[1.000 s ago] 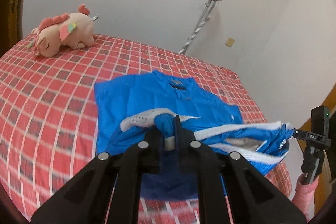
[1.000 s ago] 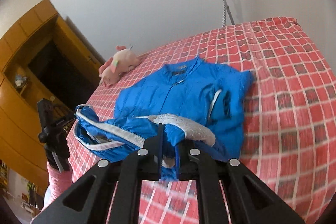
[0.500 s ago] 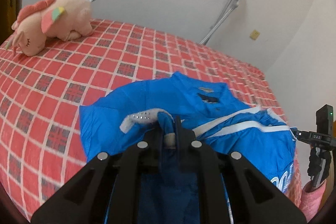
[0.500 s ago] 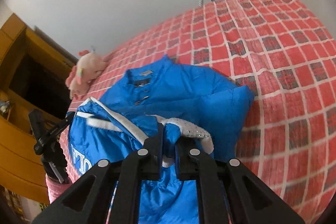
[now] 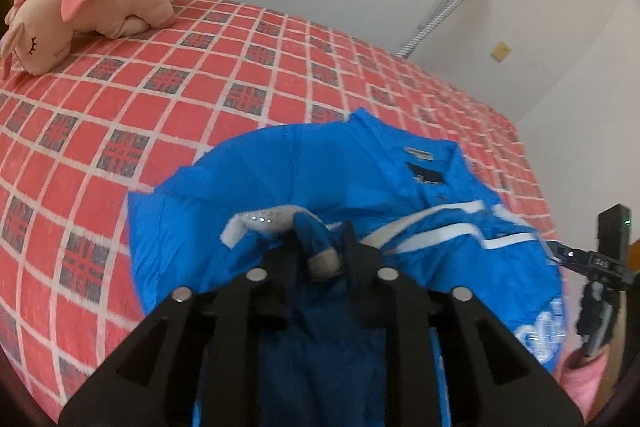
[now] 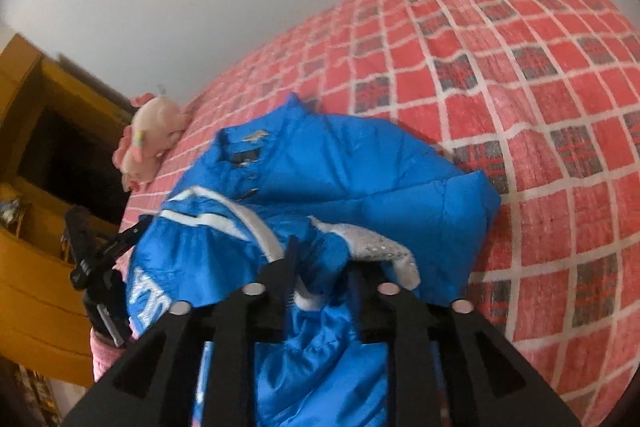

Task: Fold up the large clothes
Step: 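Lift the hem with both tools and fold it toward the collar, then lower the folded hem onto the jacket with both tools and release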

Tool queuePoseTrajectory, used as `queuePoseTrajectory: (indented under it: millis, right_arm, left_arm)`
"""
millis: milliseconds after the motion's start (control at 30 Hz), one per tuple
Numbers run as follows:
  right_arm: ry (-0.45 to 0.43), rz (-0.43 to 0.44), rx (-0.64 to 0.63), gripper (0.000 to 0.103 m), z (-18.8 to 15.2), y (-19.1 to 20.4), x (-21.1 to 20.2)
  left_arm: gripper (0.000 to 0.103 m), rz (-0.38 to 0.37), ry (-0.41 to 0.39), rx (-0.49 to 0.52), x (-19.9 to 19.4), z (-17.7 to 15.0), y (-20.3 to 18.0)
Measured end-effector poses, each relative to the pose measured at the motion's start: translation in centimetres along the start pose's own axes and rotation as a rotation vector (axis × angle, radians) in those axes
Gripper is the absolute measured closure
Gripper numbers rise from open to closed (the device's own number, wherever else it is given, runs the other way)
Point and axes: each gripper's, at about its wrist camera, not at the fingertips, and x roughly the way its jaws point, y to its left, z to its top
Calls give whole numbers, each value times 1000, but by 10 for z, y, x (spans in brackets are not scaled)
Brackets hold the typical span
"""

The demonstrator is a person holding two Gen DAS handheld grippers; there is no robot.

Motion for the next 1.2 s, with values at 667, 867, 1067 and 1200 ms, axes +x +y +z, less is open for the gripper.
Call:
queuePoseTrajectory:
  millis: [667,867,1067,1200]
  right_arm:
    - [-67,-288,-230,96,-44,35,-11]
    - [-188,-227,-168,97,-3,39,-42]
    - [-188,-270,-92,97,35,15,-10]
    - [-124,-298,-28,96,38,-21,35]
  left_arm:
    - [97,151,-121,171,-45,-68,-11]
    - [97,134,-270,164,-68,-35,-26]
    - [97,231,-284,189,-30,-2,-26]
    - [94,288,-161,159,21,2,-3]
